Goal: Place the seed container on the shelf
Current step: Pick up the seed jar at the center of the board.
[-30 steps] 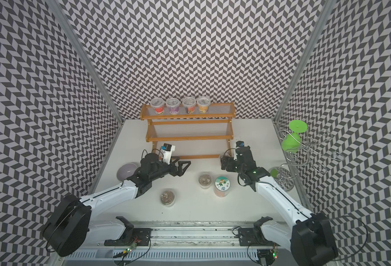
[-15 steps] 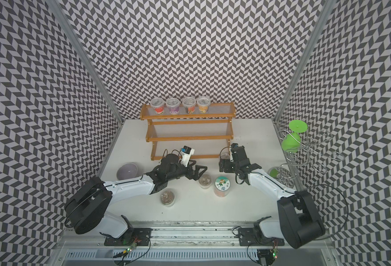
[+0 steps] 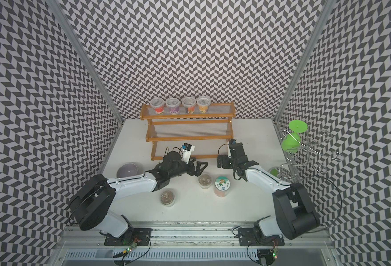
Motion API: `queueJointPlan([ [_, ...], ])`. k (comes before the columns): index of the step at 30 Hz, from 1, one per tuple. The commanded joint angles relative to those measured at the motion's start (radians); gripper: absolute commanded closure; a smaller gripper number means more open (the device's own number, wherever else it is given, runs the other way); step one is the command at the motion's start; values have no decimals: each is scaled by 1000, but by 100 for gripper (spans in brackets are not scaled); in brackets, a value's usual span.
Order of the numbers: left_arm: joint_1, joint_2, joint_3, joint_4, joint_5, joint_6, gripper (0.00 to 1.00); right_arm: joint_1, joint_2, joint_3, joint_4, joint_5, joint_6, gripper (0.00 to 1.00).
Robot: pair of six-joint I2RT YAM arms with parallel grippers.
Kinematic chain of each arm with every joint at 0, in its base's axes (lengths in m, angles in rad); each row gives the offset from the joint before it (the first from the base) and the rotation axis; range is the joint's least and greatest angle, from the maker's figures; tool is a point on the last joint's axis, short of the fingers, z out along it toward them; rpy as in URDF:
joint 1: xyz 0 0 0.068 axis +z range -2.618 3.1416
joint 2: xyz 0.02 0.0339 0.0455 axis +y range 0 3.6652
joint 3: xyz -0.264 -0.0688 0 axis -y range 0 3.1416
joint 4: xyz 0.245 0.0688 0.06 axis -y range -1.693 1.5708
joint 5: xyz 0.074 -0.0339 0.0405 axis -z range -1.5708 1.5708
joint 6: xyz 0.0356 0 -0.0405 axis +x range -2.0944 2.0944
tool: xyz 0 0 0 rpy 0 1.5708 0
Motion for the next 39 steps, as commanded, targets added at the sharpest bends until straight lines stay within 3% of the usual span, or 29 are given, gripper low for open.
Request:
queueJointPlan([
  [1, 8, 3, 30, -16, -1, -6, 0, -3, 18, 26, 15, 8, -1, 0],
  [16, 18, -35, 4, -37, -10, -6, 0, -3, 107, 121, -35, -6, -15, 0],
  [31, 30, -58, 2, -54, -2, -2, 0, 4, 22, 63, -63, -183, -56, 5],
  [33, 32, -60, 0, -54, -2, -4, 0, 11, 5, 60, -67, -161, -59, 5],
  [36, 33, -61, -3, -52, -2, -4, 0, 17, 6, 67, -71, 15, -35, 5],
  [39, 33, -65, 1, -54, -1, -2, 0, 19, 48, 103, -100, 79, -37, 5],
])
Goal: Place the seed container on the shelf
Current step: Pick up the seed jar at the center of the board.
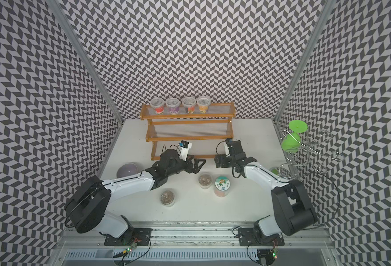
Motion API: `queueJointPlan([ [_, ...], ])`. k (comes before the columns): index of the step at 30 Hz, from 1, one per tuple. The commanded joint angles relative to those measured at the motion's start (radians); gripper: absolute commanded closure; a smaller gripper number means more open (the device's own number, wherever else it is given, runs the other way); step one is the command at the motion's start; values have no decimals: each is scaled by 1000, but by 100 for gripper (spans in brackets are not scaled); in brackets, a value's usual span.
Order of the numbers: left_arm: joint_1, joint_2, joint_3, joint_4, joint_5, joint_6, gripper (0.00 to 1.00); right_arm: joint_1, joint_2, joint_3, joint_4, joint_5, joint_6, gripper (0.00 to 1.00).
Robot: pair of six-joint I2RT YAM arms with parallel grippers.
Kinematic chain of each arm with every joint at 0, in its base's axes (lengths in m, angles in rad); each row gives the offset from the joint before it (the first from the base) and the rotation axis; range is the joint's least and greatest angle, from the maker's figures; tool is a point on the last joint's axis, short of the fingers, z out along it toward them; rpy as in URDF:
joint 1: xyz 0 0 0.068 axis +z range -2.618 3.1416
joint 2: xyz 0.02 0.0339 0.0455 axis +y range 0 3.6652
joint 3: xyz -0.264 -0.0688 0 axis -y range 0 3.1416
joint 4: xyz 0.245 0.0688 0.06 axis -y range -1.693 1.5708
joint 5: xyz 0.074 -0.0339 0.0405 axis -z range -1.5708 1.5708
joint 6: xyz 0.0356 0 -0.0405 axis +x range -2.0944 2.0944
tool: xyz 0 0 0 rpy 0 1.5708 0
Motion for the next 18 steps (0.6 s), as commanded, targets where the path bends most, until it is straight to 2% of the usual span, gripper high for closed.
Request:
queueJointPlan([
  [1, 3, -28, -9, -12, -2, 3, 0, 7, 28, 32, -3, 103, -7, 5],
  [10, 3, -27, -10, -7, 0, 7, 0, 36, 111, 74, 17, 60, -59, 7],
  [18, 4, -31, -15, -9, -2, 7, 0, 40, 153, 83, 27, 77, -52, 15],
])
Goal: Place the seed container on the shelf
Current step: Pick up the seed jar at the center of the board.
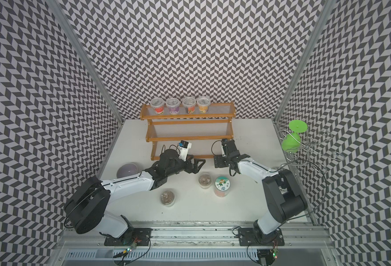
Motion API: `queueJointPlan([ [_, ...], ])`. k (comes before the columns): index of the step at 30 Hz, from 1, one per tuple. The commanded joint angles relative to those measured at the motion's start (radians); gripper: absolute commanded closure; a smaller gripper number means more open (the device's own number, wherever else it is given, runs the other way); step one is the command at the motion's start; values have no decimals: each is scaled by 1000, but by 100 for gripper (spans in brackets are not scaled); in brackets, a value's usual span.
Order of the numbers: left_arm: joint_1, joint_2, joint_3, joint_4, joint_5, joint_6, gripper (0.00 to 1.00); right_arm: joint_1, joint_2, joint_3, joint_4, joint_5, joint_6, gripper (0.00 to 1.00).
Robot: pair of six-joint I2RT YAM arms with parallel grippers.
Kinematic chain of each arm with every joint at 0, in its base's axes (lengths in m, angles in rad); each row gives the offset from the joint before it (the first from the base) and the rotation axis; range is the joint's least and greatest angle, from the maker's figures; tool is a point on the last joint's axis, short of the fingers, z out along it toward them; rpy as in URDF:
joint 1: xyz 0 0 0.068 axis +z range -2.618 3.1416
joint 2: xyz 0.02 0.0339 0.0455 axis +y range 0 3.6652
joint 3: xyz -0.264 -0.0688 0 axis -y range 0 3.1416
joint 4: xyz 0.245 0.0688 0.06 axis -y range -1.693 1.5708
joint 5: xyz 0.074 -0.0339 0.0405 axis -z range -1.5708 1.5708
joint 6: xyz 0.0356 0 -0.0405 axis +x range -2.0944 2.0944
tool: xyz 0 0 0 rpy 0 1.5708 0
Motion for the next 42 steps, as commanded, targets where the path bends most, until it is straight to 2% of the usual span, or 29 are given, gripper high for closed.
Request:
queueJointPlan([
  [1, 5, -22, -10, -6, -1, 6, 0, 4, 23, 20, 35, 5, -7, 19],
  [19, 6, -20, -1, -16, -4, 20, 0, 4, 12, -13, 75, 23, -3, 23],
  [32, 6, 5, 17, -29, 20, 24, 0, 4, 16, -26, 77, 24, 6, 23],
  [42, 6, 5, 21, -36, 17, 24, 0, 4, 22, -24, 75, 18, 5, 19],
])
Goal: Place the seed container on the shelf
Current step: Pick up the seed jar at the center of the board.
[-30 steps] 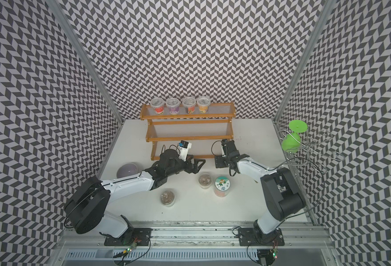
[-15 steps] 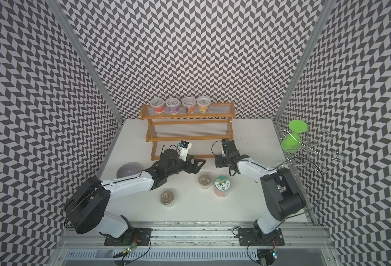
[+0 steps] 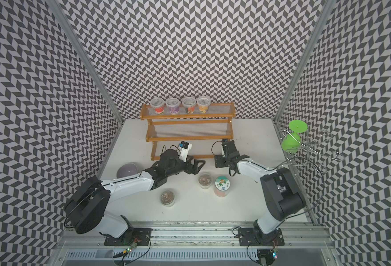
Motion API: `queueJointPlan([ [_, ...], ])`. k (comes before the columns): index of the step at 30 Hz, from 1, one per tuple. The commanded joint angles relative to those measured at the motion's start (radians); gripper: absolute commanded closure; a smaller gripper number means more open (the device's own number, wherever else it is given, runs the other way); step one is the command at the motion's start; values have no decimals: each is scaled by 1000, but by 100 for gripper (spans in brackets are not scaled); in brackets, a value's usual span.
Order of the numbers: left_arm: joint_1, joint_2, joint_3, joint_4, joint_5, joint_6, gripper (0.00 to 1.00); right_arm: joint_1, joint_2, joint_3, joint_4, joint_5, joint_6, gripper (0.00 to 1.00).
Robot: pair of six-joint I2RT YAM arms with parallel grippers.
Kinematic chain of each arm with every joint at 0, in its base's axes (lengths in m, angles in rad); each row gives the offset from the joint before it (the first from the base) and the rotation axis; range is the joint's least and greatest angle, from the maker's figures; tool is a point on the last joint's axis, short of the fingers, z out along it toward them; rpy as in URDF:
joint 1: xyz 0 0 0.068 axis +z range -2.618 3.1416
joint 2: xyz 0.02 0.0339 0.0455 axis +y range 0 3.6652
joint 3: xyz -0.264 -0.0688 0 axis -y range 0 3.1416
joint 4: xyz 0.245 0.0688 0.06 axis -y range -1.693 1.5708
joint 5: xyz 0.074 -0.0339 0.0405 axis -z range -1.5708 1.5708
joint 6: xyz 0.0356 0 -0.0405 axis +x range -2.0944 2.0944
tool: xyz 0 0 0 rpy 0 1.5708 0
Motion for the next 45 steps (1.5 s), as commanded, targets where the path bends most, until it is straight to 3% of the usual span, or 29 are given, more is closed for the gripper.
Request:
queueJointPlan([
  [1, 6, 4, 22, -8, 7, 15, 0, 4, 2, -10, 22, 9, 3, 19],
  [11, 6, 19, 24, -8, 30, 15, 0, 4, -20, -26, 16, 7, 14, 21],
  [27, 0, 20, -27, 52, 19, 168, 0, 3, -137, -30, -72, -43, 20, 24],
  [31, 0, 2, -84, 148, 29, 257, 0, 6, -178, -25, -107, -78, 17, 24],
  [37, -11, 11, -229, 483, 125, 594, 0, 11, -247, 7, -173, -136, 15, 24],
  [42, -2, 124, -105, 439, 220, 734, 3, 19, -296, 38, -216, -190, 21, 24],
  [45, 0, 181, -83, 528, 231, 690, 7, 27, -326, 55, -238, -216, 25, 24],
])
